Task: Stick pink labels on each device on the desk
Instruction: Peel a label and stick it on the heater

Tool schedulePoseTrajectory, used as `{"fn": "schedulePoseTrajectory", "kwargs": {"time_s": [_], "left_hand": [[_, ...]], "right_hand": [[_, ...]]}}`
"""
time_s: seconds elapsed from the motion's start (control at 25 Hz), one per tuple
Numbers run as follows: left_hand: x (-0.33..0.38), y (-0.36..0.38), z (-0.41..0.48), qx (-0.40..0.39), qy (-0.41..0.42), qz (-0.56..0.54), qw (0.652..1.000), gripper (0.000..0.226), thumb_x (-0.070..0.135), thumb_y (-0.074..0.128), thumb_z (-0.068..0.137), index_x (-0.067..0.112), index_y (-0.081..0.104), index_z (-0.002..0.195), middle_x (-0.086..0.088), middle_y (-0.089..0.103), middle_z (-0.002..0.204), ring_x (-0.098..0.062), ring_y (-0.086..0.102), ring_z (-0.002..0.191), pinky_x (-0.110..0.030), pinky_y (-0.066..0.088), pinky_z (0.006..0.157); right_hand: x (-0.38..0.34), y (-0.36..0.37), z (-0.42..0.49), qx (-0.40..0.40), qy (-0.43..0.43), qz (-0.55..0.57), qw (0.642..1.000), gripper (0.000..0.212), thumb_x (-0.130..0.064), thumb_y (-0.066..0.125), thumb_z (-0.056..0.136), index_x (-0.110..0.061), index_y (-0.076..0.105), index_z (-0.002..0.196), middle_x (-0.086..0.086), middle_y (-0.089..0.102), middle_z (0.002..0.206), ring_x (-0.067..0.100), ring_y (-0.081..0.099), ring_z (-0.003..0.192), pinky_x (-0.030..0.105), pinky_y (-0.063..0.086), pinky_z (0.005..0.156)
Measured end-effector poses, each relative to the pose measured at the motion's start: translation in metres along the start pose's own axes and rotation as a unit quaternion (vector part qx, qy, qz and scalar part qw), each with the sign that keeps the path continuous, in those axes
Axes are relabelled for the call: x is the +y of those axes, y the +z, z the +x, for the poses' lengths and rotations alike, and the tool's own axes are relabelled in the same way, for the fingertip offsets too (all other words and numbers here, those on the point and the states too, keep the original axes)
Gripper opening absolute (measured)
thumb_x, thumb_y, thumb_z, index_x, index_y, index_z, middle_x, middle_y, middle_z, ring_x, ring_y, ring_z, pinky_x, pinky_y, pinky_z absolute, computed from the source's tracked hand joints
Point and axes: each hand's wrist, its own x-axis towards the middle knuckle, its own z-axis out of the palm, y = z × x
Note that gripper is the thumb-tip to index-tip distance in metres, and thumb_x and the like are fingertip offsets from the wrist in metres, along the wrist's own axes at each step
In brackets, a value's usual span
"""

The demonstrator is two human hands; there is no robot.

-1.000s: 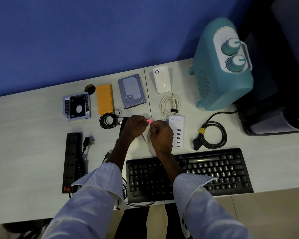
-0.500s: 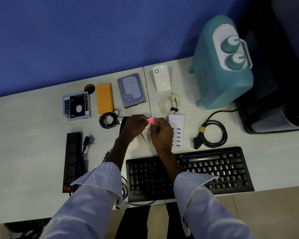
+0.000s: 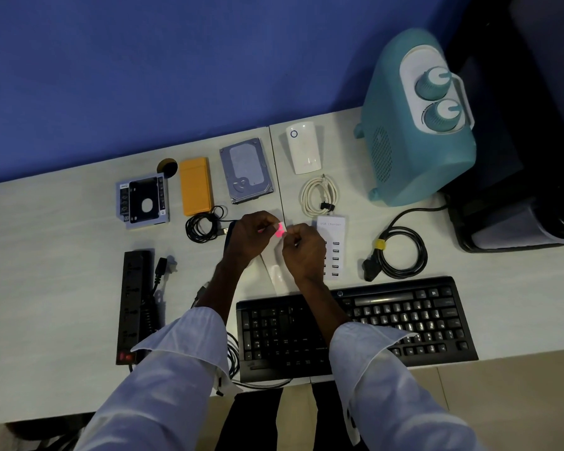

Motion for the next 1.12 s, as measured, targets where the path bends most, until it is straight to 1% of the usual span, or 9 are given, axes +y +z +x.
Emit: {"fn": "schedulePoseTrajectory", "kwargs": {"time_s": [0.08, 0.2, 0.32, 0.48, 0.68, 0.76, 0.92, 1.0, 1.12], "left_hand": [[-0.002, 0.0, -0.004, 0.069, 0.024, -0.019, 0.997, 0.018, 0.028, 0.077, 0.079, 0.019, 0.068, 0.092, 0.004, 0.071, 0.089, -0.009, 0.065, 0.082, -0.028, 0.056, 0.077], [0.003, -0.001, -0.012, 0.134, 0.059, 0.041, 0.988, 0.02, 0.034, 0.081, 0.073, 0.021, 0.069, 0.083, 0.005, 0.069, 0.084, -0.008, 0.058, 0.078, -0.024, 0.048, 0.07], [0.003, 0.002, -0.019, 0.108, 0.077, 0.052, 0.99, 0.012, 0.032, 0.078, 0.076, 0.024, 0.073, 0.084, 0.008, 0.071, 0.084, -0.003, 0.059, 0.073, -0.028, 0.053, 0.071], [0.0, 0.005, -0.025, 0.107, 0.038, 0.044, 0.993, 0.018, 0.043, 0.072, 0.079, 0.028, 0.076, 0.088, 0.012, 0.074, 0.079, 0.0, 0.063, 0.062, -0.023, 0.054, 0.067], [0.005, 0.004, -0.027, 0.108, 0.052, 0.062, 0.991, 0.014, 0.037, 0.073, 0.081, 0.026, 0.078, 0.089, 0.008, 0.075, 0.076, 0.001, 0.062, 0.06, -0.015, 0.049, 0.065], [0.003, 0.004, -0.027, 0.102, 0.053, 0.067, 0.991, 0.014, 0.037, 0.072, 0.082, 0.027, 0.077, 0.09, 0.008, 0.075, 0.075, 0.002, 0.062, 0.06, -0.013, 0.048, 0.065], [0.002, 0.004, -0.027, 0.091, 0.059, 0.068, 0.992, 0.013, 0.034, 0.071, 0.083, 0.025, 0.077, 0.09, 0.007, 0.075, 0.079, 0.0, 0.062, 0.061, 0.001, 0.037, 0.064], [0.003, 0.005, -0.027, 0.09, 0.061, 0.069, 0.992, 0.012, 0.03, 0.072, 0.082, 0.022, 0.077, 0.089, 0.006, 0.075, 0.078, -0.002, 0.062, 0.061, -0.003, 0.039, 0.063], [0.005, 0.006, -0.029, 0.097, 0.058, 0.059, 0.992, 0.013, 0.03, 0.071, 0.082, 0.021, 0.077, 0.088, 0.005, 0.074, 0.075, -0.004, 0.063, 0.061, -0.017, 0.05, 0.063]], "right_hand": [[0.001, 0.001, 0.002, -0.012, 0.014, -0.003, 1.0, 0.007, -0.006, 0.064, 0.085, -0.007, 0.071, 0.083, 0.008, 0.073, 0.083, 0.021, 0.066, 0.078, 0.021, 0.041, 0.07], [0.0, 0.003, 0.002, 0.002, 0.052, 0.02, 0.998, 0.008, -0.008, 0.064, 0.087, -0.007, 0.071, 0.084, 0.008, 0.074, 0.084, 0.022, 0.067, 0.08, 0.019, 0.042, 0.073], [-0.008, 0.004, 0.003, 0.011, 0.103, 0.072, 0.992, 0.009, -0.006, 0.065, 0.086, -0.006, 0.074, 0.083, 0.01, 0.075, 0.084, 0.02, 0.066, 0.078, 0.016, 0.041, 0.071], [-0.01, 0.003, 0.003, -0.023, 0.146, 0.137, 0.979, 0.012, -0.005, 0.065, 0.084, -0.01, 0.076, 0.083, 0.01, 0.075, 0.079, 0.029, 0.07, 0.073, 0.038, 0.058, 0.075], [-0.01, -0.003, 0.002, -0.04, 0.175, 0.166, 0.97, 0.019, -0.008, 0.067, 0.082, -0.024, 0.074, 0.075, 0.005, 0.073, 0.072, 0.031, 0.071, 0.07, 0.048, 0.06, 0.075], [-0.01, -0.005, 0.001, -0.041, 0.179, 0.168, 0.969, 0.017, -0.01, 0.068, 0.08, -0.024, 0.076, 0.075, 0.003, 0.072, 0.069, 0.025, 0.069, 0.067, 0.047, 0.06, 0.075], [-0.01, -0.009, -0.001, -0.039, 0.166, 0.162, 0.972, 0.01, -0.008, 0.071, 0.081, -0.012, 0.08, 0.084, -0.001, 0.072, 0.07, 0.012, 0.066, 0.066, 0.037, 0.06, 0.077], [-0.011, -0.011, 0.0, -0.041, 0.155, 0.16, 0.974, 0.011, -0.006, 0.071, 0.081, -0.008, 0.08, 0.086, -0.002, 0.072, 0.072, 0.008, 0.066, 0.067, 0.033, 0.059, 0.078], [-0.014, -0.012, -0.001, -0.042, 0.154, 0.154, 0.975, 0.011, -0.006, 0.069, 0.082, -0.008, 0.079, 0.086, -0.001, 0.071, 0.073, 0.01, 0.066, 0.068, 0.03, 0.057, 0.078]]}}
